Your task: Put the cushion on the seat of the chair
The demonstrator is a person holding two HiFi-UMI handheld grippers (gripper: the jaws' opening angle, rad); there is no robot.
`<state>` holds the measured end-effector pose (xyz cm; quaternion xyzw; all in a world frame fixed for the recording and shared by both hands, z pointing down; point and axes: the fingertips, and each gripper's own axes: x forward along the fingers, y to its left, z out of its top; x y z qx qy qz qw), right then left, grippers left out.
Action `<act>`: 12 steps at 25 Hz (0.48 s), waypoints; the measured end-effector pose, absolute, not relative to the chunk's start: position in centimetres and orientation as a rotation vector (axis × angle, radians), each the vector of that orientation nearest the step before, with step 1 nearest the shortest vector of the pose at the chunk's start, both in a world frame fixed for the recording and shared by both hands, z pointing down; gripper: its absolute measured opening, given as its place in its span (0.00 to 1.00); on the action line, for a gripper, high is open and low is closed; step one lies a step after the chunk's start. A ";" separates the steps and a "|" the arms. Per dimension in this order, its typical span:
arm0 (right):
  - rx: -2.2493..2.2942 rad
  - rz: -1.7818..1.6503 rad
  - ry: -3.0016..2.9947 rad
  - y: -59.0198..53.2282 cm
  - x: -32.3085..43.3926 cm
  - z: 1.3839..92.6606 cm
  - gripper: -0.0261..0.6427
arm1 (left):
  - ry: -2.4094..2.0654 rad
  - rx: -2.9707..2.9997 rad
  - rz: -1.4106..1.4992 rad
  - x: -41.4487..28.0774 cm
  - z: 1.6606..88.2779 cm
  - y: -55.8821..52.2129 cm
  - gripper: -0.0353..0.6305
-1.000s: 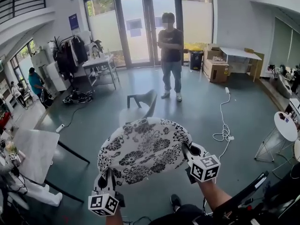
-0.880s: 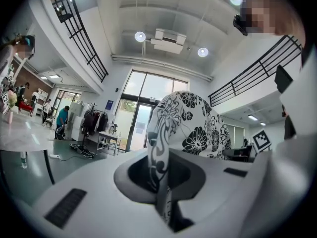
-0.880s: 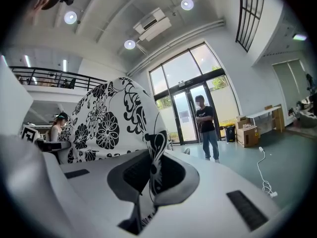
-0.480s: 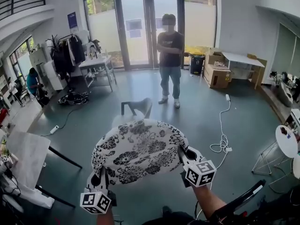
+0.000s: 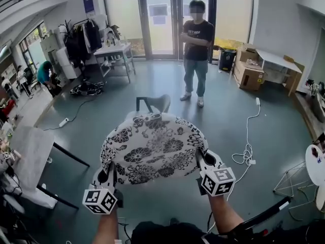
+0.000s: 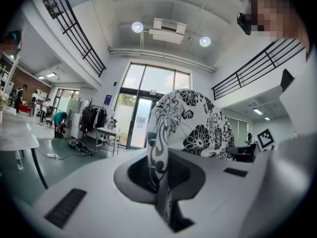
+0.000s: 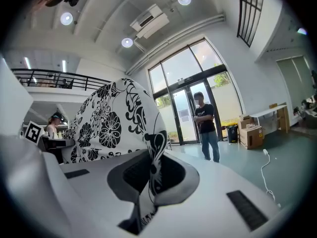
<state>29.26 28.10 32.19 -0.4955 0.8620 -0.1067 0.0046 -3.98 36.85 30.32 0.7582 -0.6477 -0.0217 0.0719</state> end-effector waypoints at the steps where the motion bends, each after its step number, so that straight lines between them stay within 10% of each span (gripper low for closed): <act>1: -1.547 -0.350 2.704 27.9 29.3 32.7 0.07 | -1.948 2.270 -0.059 -3.9 30.8 36.8 0.08; 12: -1.614 -0.411 2.665 24.8 28.6 36.1 0.07 | -1.892 2.280 -0.064 -5.0 34.1 32.5 0.08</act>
